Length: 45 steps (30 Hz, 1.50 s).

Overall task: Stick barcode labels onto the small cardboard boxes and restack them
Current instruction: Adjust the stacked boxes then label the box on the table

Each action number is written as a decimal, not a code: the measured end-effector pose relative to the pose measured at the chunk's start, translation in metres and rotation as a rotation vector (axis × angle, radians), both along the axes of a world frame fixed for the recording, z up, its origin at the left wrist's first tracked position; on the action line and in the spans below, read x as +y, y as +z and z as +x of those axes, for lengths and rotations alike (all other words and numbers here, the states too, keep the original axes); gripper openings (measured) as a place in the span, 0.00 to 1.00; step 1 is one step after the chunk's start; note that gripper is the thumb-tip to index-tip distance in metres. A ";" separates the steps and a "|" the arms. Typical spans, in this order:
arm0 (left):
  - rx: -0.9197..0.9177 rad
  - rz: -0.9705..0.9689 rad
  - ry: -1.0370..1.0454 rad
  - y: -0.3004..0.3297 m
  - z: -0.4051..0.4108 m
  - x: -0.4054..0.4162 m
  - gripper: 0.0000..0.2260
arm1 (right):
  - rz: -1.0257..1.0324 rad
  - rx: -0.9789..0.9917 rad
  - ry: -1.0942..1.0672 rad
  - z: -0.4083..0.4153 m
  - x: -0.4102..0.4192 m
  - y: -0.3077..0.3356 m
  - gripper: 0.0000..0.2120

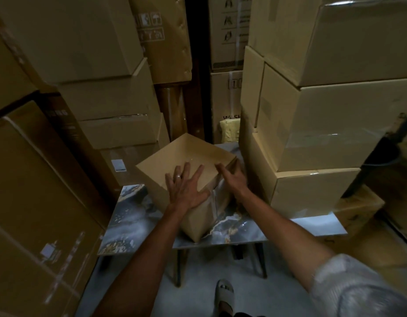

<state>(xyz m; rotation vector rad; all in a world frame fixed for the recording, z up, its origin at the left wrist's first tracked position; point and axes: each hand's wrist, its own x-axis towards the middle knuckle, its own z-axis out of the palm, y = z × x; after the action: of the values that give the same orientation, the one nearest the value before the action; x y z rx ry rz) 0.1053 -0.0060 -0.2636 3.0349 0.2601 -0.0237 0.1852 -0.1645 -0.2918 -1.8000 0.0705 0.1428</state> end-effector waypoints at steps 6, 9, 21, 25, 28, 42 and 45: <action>-0.117 -0.017 0.034 -0.007 -0.022 0.006 0.41 | 0.125 -0.127 -0.069 -0.015 0.030 0.006 0.44; -0.239 -0.090 0.099 -0.018 -0.046 0.018 0.44 | 0.059 -0.234 -0.073 -0.027 0.054 0.017 0.40; -0.659 -0.315 0.286 -0.097 -0.121 0.046 0.45 | -0.144 -0.734 0.322 -0.113 0.078 0.009 0.34; -0.745 -0.571 0.281 -0.101 -0.137 0.054 0.42 | -0.204 -0.835 0.454 -0.131 0.078 -0.002 0.27; -0.728 -0.777 0.359 -0.107 -0.146 0.056 0.45 | -0.212 -0.871 0.499 -0.135 0.084 -0.008 0.22; -0.745 -1.026 0.478 -0.093 -0.146 0.053 0.41 | -0.016 -0.258 0.146 -0.066 0.076 -0.002 0.43; -0.754 -1.013 0.452 -0.095 -0.135 0.050 0.35 | -0.025 -0.291 0.062 -0.072 0.061 -0.006 0.47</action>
<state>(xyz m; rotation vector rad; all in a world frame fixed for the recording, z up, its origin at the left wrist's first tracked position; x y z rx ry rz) -0.0298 0.0440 -0.3587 1.7673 0.6068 0.7423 0.1133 -0.1032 -0.2974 -1.8315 -0.1913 -0.0769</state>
